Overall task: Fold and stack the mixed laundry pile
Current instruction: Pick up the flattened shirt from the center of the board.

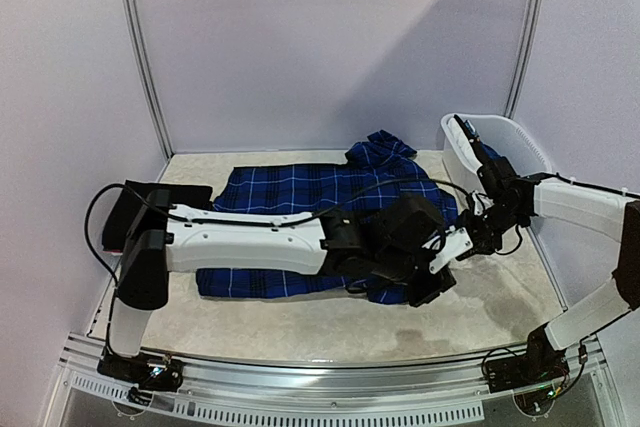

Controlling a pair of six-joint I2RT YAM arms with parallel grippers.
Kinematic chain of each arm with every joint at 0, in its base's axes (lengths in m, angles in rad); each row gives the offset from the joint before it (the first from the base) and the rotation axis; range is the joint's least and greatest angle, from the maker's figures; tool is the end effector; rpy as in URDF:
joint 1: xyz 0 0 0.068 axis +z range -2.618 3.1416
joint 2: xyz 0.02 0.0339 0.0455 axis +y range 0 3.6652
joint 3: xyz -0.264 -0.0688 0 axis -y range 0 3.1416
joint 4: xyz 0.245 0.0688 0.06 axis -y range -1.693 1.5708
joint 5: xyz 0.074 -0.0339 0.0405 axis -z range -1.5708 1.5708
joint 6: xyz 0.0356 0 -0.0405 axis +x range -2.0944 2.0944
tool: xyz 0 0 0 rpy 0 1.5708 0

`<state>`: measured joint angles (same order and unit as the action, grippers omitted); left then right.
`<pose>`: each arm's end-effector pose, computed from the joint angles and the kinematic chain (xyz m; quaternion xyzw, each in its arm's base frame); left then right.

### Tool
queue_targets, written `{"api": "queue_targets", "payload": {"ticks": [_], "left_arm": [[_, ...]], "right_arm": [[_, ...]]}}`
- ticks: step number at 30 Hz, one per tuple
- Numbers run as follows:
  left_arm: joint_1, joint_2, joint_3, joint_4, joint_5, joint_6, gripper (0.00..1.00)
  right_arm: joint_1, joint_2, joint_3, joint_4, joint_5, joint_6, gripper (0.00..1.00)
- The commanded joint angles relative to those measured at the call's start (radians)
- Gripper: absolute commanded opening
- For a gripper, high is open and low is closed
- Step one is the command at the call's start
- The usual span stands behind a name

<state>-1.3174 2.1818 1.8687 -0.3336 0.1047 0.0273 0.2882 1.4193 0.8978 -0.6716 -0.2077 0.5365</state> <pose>0.1243 -0.4950 0.2454 0.5750 0.6848 -0.3051 0.3276 0.2497 0.0817 0.2033 0.1017 0.9718 0.1681 0.1303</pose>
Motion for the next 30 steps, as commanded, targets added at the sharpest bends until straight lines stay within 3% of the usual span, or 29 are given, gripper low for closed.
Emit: {"api": "queue_targets", "payload": {"ticks": [1,13,16,18,23,25,30], "left_arm": [[0.076,-0.069,-0.071,0.087,0.101,-0.167,0.00],[0.347,-0.139,-0.171,0.268,0.243,-0.447,0.00],[0.351,-0.125,-0.119,0.191,0.273,-0.345,0.00],[0.317,-0.097,-0.066,0.048,0.219,-0.235,0.02],[0.217,0.003,-0.016,-0.102,0.139,-0.109,0.30],[0.177,0.047,0.019,-0.146,0.089,-0.039,0.37],[0.110,0.191,0.184,-0.270,0.019,0.029,0.39]], "right_arm": [[-0.024,-0.063,0.042,-0.086,0.041,-0.021,0.50],[-0.035,-0.155,0.090,-0.086,-0.028,-0.051,0.51],[-0.035,-0.155,0.090,-0.089,-0.039,-0.052,0.51],[-0.036,-0.155,0.092,-0.106,-0.015,-0.041,0.51],[-0.035,-0.171,0.085,-0.174,0.109,0.026,0.56],[-0.037,-0.175,0.080,-0.192,0.135,0.044,0.58],[-0.041,-0.192,0.072,-0.233,0.189,0.076,0.60]]}}
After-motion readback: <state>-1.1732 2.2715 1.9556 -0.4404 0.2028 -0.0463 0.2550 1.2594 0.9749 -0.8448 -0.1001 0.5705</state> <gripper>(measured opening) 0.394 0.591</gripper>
